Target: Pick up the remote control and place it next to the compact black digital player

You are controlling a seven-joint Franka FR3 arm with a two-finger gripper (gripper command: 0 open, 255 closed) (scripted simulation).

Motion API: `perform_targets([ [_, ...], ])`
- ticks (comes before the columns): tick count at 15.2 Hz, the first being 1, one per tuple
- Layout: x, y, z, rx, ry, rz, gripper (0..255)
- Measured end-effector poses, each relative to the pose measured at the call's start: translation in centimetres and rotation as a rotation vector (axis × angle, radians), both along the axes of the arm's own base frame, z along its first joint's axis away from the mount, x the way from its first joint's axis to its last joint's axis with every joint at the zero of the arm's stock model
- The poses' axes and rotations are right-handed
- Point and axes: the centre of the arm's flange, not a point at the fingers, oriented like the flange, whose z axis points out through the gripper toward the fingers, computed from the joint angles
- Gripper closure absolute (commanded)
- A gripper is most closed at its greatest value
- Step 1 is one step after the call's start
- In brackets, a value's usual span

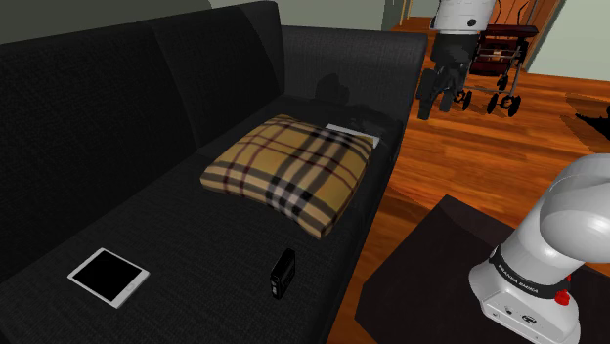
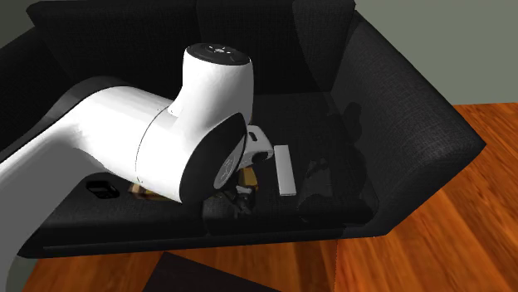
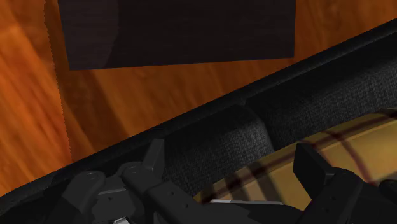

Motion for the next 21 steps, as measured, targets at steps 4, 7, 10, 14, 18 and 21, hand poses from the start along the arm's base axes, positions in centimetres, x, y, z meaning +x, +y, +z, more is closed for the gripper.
perform_targets([
  [4,1.9,-0.9,-1.6,-0.005,-0.009,0.018,0],
  [7,4.5,-2.3,-3.5,-0.011,-0.025,0.043,0],
  [10,7.7,-2.9,-5.8,-0.018,-0.04,0.069,0],
  [14,11.4,-4.3,-8.5,-0.027,-0.062,0.103,0],
  [18,15.5,-5.6,-10.9,-0.037,-0.084,0.139,0],
  [21,18.5,-6.5,-13.1,-0.044,-0.1,0.164,0],
])
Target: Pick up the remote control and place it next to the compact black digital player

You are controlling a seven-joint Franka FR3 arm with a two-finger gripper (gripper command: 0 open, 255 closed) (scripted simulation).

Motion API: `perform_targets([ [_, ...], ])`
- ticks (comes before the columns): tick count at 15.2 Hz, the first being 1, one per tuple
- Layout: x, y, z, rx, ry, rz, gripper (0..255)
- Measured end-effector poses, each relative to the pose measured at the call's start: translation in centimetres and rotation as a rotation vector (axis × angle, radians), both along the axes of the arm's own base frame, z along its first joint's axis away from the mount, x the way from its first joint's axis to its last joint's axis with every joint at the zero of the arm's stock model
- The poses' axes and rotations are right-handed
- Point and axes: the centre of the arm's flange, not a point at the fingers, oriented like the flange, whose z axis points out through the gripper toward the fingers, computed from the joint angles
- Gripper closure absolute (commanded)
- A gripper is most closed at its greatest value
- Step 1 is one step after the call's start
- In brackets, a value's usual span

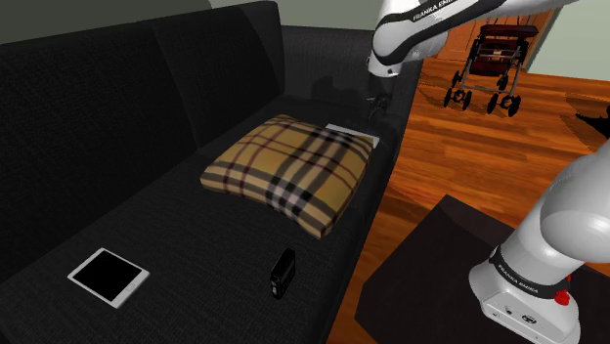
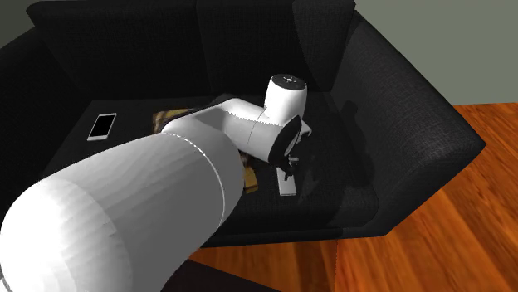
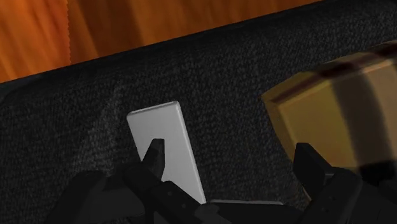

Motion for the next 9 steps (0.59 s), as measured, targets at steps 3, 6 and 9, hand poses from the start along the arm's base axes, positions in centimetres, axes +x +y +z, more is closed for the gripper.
perform_targets([
  [3,3.2,-0.7,-1.8,-0.007,-0.016,0.027,0],
  [6,6.3,-1.6,-3.5,-0.015,-0.033,0.053,0],
  [9,9.0,-2.3,-5.2,-0.021,-0.046,0.075,0],
])
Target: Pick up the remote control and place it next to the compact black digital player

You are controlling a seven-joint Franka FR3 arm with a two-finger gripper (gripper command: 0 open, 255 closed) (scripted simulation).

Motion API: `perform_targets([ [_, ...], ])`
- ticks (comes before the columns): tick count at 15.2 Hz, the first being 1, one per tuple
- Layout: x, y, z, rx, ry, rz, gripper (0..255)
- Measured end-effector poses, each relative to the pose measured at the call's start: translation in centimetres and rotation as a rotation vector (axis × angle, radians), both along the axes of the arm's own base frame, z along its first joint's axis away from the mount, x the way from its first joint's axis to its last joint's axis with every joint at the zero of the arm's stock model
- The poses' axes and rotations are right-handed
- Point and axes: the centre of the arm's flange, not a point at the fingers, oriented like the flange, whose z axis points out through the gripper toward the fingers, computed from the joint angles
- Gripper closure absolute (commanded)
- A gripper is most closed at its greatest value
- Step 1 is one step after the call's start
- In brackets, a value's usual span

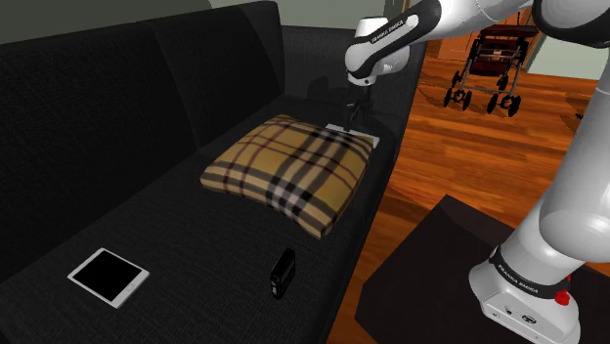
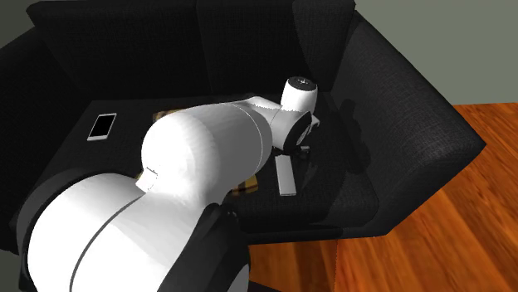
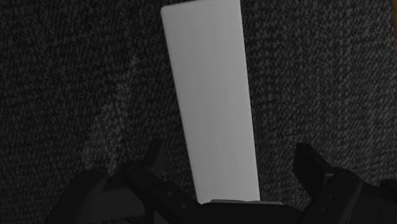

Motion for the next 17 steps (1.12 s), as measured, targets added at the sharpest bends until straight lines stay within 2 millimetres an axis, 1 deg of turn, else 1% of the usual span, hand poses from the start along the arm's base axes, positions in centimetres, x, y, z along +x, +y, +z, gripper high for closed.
perform_targets([
  [4,0.9,0.0,-1.9,-0.001,-0.003,0.005,0],
  [8,1.0,0.0,-4.0,-0.001,-0.003,0.005,0],
  [14,1.1,0.1,-4.4,-0.001,-0.004,0.006,0],
  [15,1.1,0.1,-4.4,-0.001,-0.004,0.006,255],
  [17,1.1,0.1,-4.3,-0.001,-0.005,0.006,255],
])
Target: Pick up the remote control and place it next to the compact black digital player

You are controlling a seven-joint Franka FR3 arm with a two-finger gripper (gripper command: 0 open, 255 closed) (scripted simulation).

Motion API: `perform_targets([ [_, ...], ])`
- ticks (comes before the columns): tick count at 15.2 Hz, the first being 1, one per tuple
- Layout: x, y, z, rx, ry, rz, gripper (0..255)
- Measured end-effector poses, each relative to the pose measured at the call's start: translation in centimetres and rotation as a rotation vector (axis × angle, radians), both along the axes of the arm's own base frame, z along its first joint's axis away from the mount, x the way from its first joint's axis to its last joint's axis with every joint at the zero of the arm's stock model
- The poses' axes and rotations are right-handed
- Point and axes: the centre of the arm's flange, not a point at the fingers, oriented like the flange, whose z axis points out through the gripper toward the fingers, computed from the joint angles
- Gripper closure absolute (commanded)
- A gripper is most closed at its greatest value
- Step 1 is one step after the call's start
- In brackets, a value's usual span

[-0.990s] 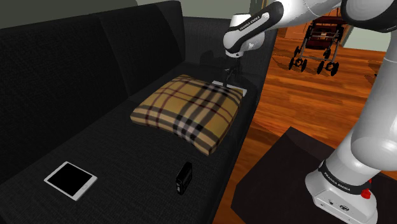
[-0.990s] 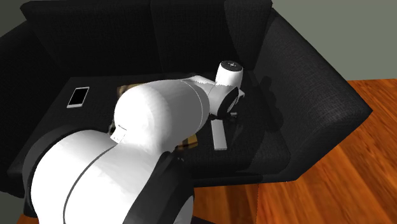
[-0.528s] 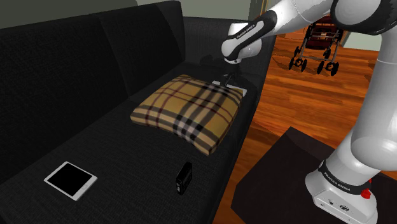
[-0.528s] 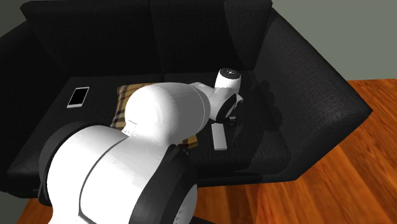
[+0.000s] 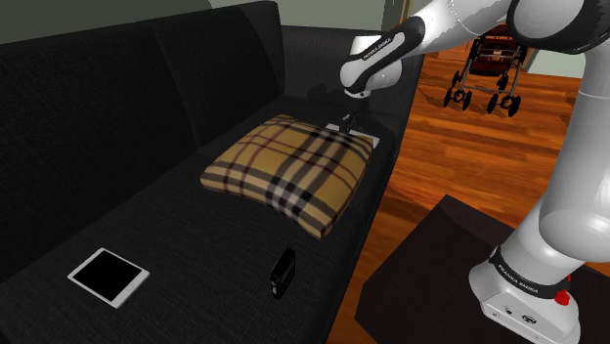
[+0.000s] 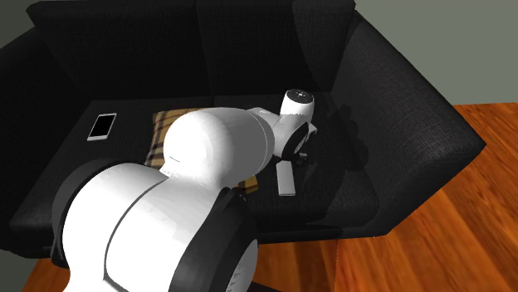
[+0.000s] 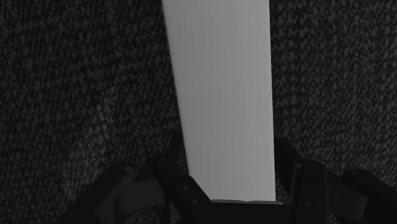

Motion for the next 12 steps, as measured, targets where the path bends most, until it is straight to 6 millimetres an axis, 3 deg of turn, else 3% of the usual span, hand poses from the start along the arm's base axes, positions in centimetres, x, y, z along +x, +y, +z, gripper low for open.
perform_targets([
  [8,0.0,0.0,0.0,0.0,-0.001,0.001,255],
  [12,0.0,0.0,1.6,0.0,0.001,0.0,255],
])
